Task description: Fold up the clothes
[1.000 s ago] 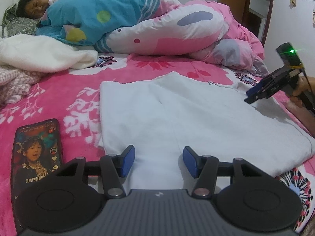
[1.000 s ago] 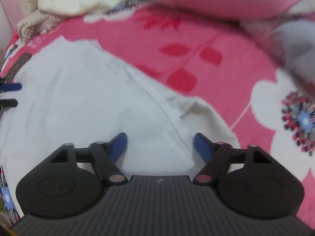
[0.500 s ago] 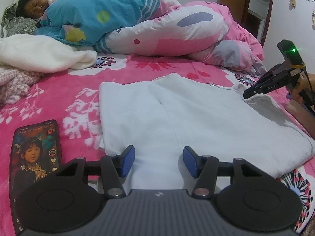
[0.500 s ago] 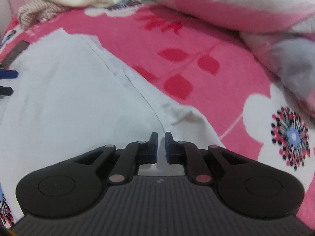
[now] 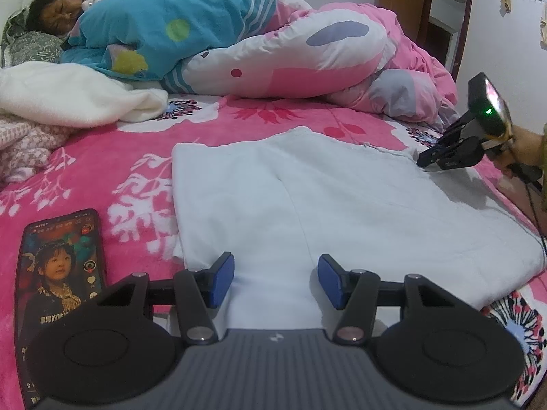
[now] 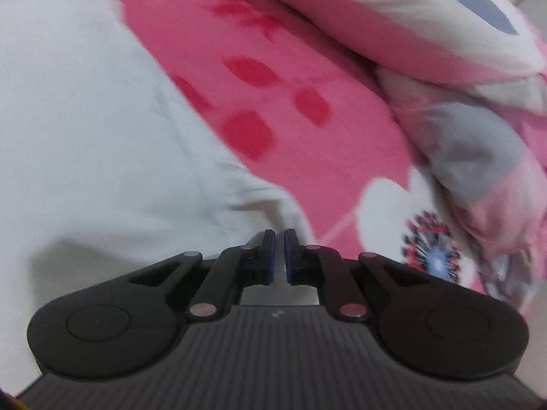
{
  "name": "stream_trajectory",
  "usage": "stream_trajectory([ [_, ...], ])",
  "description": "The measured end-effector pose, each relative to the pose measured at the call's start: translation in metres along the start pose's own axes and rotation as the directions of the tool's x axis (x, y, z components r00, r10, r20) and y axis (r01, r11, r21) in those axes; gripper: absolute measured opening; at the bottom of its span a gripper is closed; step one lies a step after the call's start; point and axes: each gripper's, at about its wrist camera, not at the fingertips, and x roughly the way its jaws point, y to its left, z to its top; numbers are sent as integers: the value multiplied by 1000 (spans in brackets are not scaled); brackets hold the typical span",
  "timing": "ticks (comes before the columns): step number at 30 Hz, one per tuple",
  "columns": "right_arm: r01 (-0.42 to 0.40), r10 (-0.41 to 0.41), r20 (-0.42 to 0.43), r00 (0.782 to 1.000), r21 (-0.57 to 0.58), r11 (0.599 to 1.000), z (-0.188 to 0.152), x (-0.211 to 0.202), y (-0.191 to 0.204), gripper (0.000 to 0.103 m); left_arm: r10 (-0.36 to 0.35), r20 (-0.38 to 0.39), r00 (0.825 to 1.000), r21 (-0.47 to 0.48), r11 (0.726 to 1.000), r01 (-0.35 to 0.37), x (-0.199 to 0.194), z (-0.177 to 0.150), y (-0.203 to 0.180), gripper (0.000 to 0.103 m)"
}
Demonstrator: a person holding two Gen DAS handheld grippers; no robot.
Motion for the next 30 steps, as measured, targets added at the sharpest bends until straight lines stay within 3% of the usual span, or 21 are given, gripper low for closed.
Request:
stream_trajectory([
  [5, -14, -10, 144, 990, 159, 987, -1, -31, -13, 7, -2, 0, 1000, 5, 1000, 2, 0, 0, 0, 56],
  [8, -215, 172, 282, 944, 130, 968, 5, -64, -5, 13, -4, 1, 1000, 10, 1000, 4, 1, -1, 0, 57],
  [9, -262, 221, 301, 927, 102, 960, 8, -69, -1, 24, -5, 2, 1000, 11, 1000, 5, 2, -1, 0, 57],
  [10, -289, 255, 303, 918, 71, 955, 12, -70, 4, 36, -4, 1, 1000, 13, 1000, 4, 2, -1, 0, 57],
  [12, -322, 302, 270, 914, 30, 946, 18, -61, 9, 44, -3, 1, 1000, 15, 1000, 3, 2, -1, -1, 57],
  [16, -374, 373, 169, 912, -28, 927, 31, -36, 14, 45, -5, 0, 1000, 15, 1000, 5, 2, -1, -1, 57],
  [20, -435, 436, 102, 894, -32, 900, 38, -19, 13, 41, -8, 2, 1000, 13, 1000, 8, 2, -1, 0, 57],
  [23, -459, 458, 85, 885, -8, 888, 37, -20, 12, 31, -9, 5, 1000, 15, 1000, 9, 3, -1, 1, 57],
  [25, -464, 462, 75, 883, 4, 886, 37, -20, 12, 8, -11, 6, 1000, 16, 1000, 11, 3, -1, 1, 57],
  [30, -428, 428, 88, 900, -22, 904, 37, -26, 16, 3, -11, 10, 1000, 14, 1000, 10, 3, -1, 1, 57],
])
